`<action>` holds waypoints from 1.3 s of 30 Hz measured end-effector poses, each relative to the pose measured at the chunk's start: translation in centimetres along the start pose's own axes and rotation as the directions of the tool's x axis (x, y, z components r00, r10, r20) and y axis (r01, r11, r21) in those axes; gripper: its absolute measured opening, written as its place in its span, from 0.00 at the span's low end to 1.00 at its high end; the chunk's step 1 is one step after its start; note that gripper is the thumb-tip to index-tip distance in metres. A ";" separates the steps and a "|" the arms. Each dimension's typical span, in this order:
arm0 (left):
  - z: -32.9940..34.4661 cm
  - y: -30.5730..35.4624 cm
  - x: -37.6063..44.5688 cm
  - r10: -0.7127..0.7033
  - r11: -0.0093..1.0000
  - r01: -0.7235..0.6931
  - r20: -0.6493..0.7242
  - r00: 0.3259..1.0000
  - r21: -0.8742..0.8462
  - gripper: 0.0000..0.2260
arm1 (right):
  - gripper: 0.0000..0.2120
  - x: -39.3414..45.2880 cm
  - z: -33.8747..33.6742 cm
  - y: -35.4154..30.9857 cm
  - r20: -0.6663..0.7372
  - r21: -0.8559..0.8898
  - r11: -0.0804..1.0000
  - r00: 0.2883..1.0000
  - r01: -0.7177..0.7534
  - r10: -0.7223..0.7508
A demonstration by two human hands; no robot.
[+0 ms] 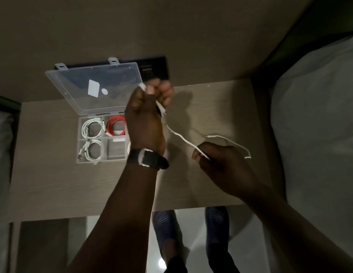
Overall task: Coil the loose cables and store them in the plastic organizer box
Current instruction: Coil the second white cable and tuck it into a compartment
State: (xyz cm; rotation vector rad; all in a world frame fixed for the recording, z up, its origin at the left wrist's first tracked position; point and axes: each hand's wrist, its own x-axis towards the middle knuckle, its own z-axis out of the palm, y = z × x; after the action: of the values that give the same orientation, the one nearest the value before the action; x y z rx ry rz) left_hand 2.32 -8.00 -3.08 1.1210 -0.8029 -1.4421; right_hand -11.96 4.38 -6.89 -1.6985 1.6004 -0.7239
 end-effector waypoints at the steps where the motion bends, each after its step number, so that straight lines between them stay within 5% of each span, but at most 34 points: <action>1: -0.3 -0.9 -0.3 0.045 0.971 -0.063 0.083 0.996 0.229 0.09 | 0.05 0.1 -0.4 0.0 -0.023 0.021 0.999 0.999 0.026 -0.026; 3: -1.1 -2.2 -1.0 -0.033 0.794 -0.174 0.327 0.944 0.582 0.09 | 0.04 0.6 -1.3 0.3 -0.094 0.026 0.997 0.993 0.073 -0.070; 5: -1.6 -2.8 -1.6 -0.237 0.649 -0.202 0.447 0.862 0.734 0.10 | 0.05 1.6 -2.3 0.8 -0.158 0.003 0.996 0.984 0.086 -0.084; 7: -1.7 -2.8 -2.3 -0.421 0.673 -0.036 0.423 0.802 0.739 0.14 | 0.04 2.6 -3.1 1.3 -0.232 0.035 0.995 0.970 0.090 -0.079; 10: -1.6 -2.1 -3.1 -0.593 0.737 0.313 0.352 0.724 0.599 0.20 | 0.13 4.0 -3.7 1.3 -0.264 0.125 0.991 0.964 0.037 -0.003; 14: -1.8 -0.4 -2.8 -0.708 0.619 0.758 0.564 0.425 0.205 0.23 | 0.21 5.1 -3.5 1.2 0.012 0.412 0.891 0.979 -0.189 0.202; 18: -1.1 0.0 -3.6 -0.664 0.479 0.877 0.664 0.345 0.024 0.20 | 0.23 4.3 -1.5 1.4 0.220 0.618 0.733 0.958 -0.283 0.185; 23: -1.7 0.9 -2.9 -0.705 0.434 0.899 0.599 0.380 -0.061 0.18 | 0.32 4.7 -1.7 2.9 0.364 0.850 0.314 0.902 -0.424 0.232; 29: -1.7 1.0 -3.5 -0.664 0.383 0.867 0.557 0.498 -0.318 0.20 | 0.30 4.4 -1.0 3.1 0.231 0.838 0.401 0.906 -0.370 0.355; 33: -1.8 1.2 -3.7 -0.660 0.438 0.834 0.510 0.552 -0.335 0.22 | 0.19 4.5 -1.3 2.6 0.172 0.927 0.268 0.933 -0.262 0.315; 39: -2.7 0.8 -4.5 -0.669 0.516 0.795 0.429 0.607 -0.320 0.20 | 0.18 4.1 -0.4 1.6 0.093 0.896 0.352 0.890 -0.269 0.446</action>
State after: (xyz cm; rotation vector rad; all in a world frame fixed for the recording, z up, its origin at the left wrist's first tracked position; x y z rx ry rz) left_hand 4.97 -3.45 -2.25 0.9065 -0.0230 -2.4018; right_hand -12.92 0.21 -8.17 -0.4496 1.2094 -1.2154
